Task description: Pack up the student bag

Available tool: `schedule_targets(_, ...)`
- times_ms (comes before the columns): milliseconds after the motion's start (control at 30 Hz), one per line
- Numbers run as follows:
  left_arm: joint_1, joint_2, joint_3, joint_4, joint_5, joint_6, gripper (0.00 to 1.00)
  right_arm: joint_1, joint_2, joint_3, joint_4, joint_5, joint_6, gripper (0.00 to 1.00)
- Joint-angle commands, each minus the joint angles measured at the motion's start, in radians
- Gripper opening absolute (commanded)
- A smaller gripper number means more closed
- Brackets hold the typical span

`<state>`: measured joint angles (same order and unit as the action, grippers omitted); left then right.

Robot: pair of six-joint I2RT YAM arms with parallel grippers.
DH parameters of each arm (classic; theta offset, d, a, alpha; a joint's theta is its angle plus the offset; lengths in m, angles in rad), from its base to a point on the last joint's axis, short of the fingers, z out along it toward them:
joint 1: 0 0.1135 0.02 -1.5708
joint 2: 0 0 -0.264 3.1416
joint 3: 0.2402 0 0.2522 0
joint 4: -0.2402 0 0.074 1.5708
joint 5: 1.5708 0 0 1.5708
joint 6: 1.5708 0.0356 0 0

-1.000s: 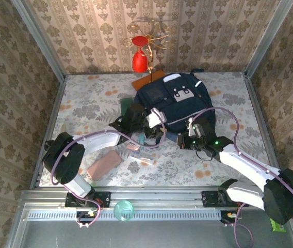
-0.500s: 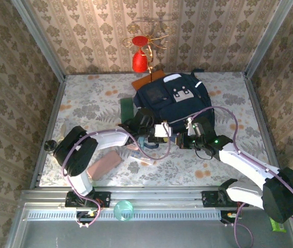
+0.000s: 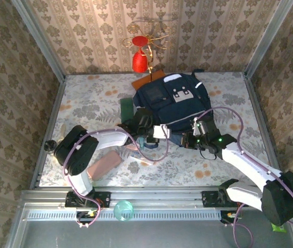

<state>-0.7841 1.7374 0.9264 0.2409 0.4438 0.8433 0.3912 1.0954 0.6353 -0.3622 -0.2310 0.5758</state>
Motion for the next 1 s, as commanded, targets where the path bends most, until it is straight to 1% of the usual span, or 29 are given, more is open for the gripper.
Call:
schedule_targets(0,0.088,-0.077,-0.041,0.011,0.049,0.009,0.00,-0.032,-0.049,0.033,-0.168,0.169,0.023,0.00)
schedule_targets(100,0.132,-0.091,-0.050,0.002,0.079,0.002,0.00,-0.038,-0.066,0.048,-0.170,0.201,0.031,0.00)
schedule_targets(133,0.142,-0.091,-0.047,-0.005,0.074,0.000,0.00,-0.037,-0.065,0.052,-0.161,0.184,0.028,0.00)
schedule_targets(167,0.151,-0.088,-0.043,-0.012,0.061,-0.002,0.02,-0.031,-0.061,0.053,-0.127,0.142,0.016,0.00)
schedule_targets(200,0.157,-0.085,-0.037,-0.020,0.042,-0.006,0.06,-0.017,-0.059,0.052,-0.085,0.102,0.009,0.00)
schedule_targets(233,0.158,-0.085,-0.032,-0.032,0.029,-0.008,0.11,0.003,-0.056,0.050,-0.050,0.078,0.005,0.00)
schedule_targets(300,0.149,-0.100,-0.022,-0.072,0.032,-0.027,0.30,0.057,-0.038,0.066,-0.009,0.054,-0.010,0.00)
schedule_targets(367,0.133,-0.135,-0.030,-0.087,0.060,-0.078,0.44,0.093,-0.017,0.082,0.021,0.021,-0.029,0.00)
schedule_targets(433,0.110,-0.180,-0.058,-0.062,0.095,-0.132,0.55,0.115,-0.011,0.079,0.067,-0.025,-0.036,0.00)
schedule_targets(467,0.093,-0.205,-0.076,-0.049,0.109,-0.152,0.65,0.124,-0.014,0.074,0.091,-0.045,-0.037,0.00)
schedule_targets(500,0.072,-0.224,-0.086,-0.035,0.110,-0.168,0.69,0.131,-0.015,0.071,0.106,-0.057,-0.039,0.00)
schedule_targets(533,0.051,-0.235,-0.091,-0.034,0.103,-0.174,0.71,0.135,-0.018,0.072,0.115,-0.067,-0.039,0.00)
schedule_targets(633,-0.021,-0.233,-0.061,-0.084,0.067,-0.146,0.73,0.142,-0.024,0.065,0.148,-0.098,-0.043,0.00)
schedule_targets(767,-0.061,-0.163,0.009,-0.145,0.016,-0.102,0.69,0.147,-0.031,0.062,0.162,-0.114,-0.037,0.00)
schedule_targets(867,-0.067,-0.111,0.075,-0.214,0.013,-0.085,0.60,0.148,-0.043,0.053,0.167,-0.114,-0.031,0.00)
schedule_targets(967,-0.069,-0.081,0.104,-0.230,0.016,-0.084,0.45,0.149,-0.044,0.044,0.167,-0.112,-0.033,0.00)
